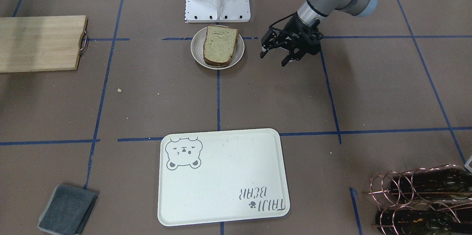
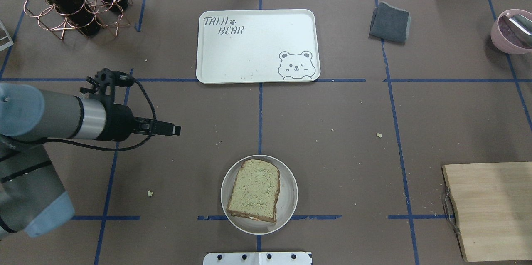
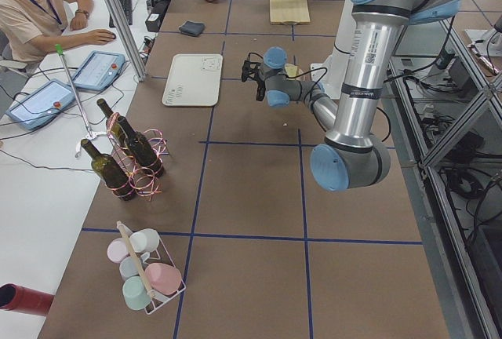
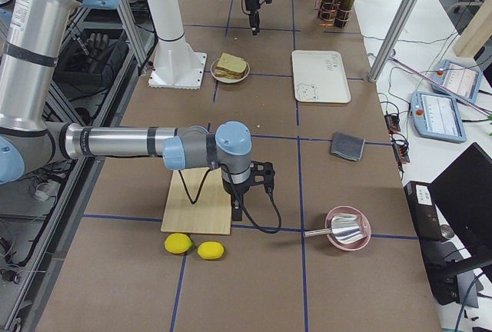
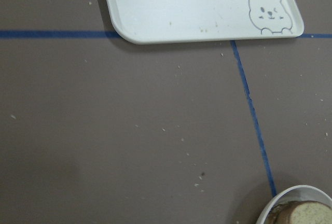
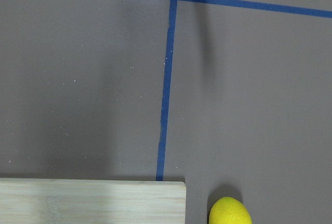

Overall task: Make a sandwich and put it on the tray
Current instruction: 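Move the left gripper to the plate edge and grasp the plate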

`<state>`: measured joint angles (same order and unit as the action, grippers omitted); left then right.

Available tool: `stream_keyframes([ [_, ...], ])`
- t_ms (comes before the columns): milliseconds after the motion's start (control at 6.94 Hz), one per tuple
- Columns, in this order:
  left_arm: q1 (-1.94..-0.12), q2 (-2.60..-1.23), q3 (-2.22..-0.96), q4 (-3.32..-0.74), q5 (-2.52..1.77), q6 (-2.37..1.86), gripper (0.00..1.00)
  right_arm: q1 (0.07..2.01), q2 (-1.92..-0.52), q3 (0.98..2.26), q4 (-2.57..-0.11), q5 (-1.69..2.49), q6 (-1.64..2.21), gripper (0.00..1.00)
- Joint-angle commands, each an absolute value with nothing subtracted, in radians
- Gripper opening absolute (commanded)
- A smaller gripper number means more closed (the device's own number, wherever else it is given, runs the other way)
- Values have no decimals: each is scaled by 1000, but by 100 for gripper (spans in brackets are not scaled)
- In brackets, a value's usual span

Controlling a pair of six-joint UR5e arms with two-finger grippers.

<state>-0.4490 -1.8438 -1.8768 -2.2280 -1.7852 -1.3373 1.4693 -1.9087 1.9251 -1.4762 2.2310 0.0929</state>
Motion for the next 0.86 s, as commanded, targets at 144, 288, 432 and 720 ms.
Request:
stream_keyframes([
  [144, -327, -1890, -1861, -2180, -1669, -1448, 46, 1471, -1914, 1916, -1471, 2227, 92, 100],
  [288, -312, -1891, -1852, -2180, -1669, -1448, 46, 1471, -1914, 1911, -1470, 2226, 92, 100],
  [432, -299, -1917, -1827, -2180, -1667, -1450, 46, 1471, -1913, 1899, -1467, 2226, 92, 100],
  [720, -275, -1934, -1801, -2181, -1666, -1459, 46, 1471, -1913, 1896, -1466, 2224, 92, 100],
])
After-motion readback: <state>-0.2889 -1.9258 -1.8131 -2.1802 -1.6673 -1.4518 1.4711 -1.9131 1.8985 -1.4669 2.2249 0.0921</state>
